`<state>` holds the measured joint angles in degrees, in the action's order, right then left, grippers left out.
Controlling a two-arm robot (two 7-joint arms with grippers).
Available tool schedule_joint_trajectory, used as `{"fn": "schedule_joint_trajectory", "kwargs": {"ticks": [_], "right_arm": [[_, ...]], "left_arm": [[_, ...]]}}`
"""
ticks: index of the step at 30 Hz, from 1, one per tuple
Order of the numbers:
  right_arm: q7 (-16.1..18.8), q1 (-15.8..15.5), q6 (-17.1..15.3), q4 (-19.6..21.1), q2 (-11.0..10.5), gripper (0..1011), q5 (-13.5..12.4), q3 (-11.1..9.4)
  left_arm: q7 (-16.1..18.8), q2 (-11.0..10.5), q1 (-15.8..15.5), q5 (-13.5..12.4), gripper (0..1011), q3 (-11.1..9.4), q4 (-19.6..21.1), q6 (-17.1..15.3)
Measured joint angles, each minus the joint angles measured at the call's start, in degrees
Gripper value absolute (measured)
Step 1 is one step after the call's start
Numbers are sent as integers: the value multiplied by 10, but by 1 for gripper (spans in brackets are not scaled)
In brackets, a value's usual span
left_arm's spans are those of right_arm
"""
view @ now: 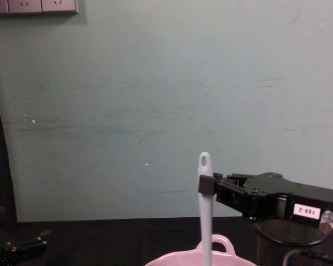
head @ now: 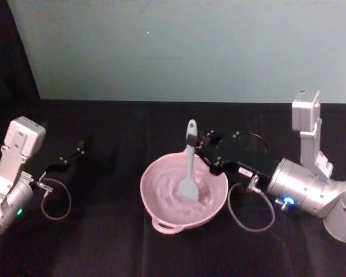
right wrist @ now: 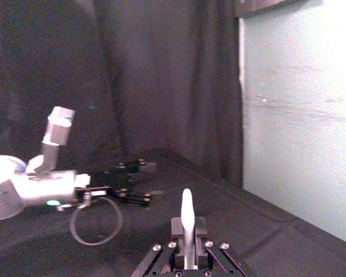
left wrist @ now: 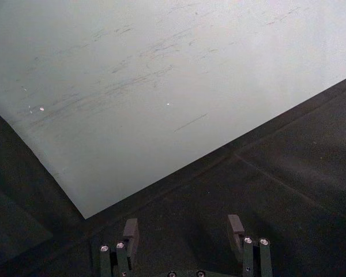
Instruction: Use the one hand to pick up the spoon and stir the clear water in the bowl.
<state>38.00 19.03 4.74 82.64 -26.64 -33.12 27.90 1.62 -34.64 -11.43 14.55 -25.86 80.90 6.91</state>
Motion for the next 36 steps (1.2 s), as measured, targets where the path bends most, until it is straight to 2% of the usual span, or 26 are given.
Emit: {"fn": "schedule_joint_trajectory", "kwargs": {"ticks": [5,11,21,24,29,36], "right_arm": [[2,-10,0,19,2,109,-4,9],[4,-6,0,19,14,109,-6,21],[10,35,9,-40,51,110,-6,37],[12,52,12,-76,67,110,-10,36],[4,68,19,-112,77,110,-8,29],[-15,71,29,-123,67,110,8,11]], "left_arm": [[0,0,0,0,1005,0,0,0],[0,0,0,0,1005,0,0,0],[0,0,0,0,1005,0,0,0],[0,0,0,0,1005,0,0,0],[0,0,0,0,1005,0,0,0],[0,0,0,0,1005,0,0,0]]}}
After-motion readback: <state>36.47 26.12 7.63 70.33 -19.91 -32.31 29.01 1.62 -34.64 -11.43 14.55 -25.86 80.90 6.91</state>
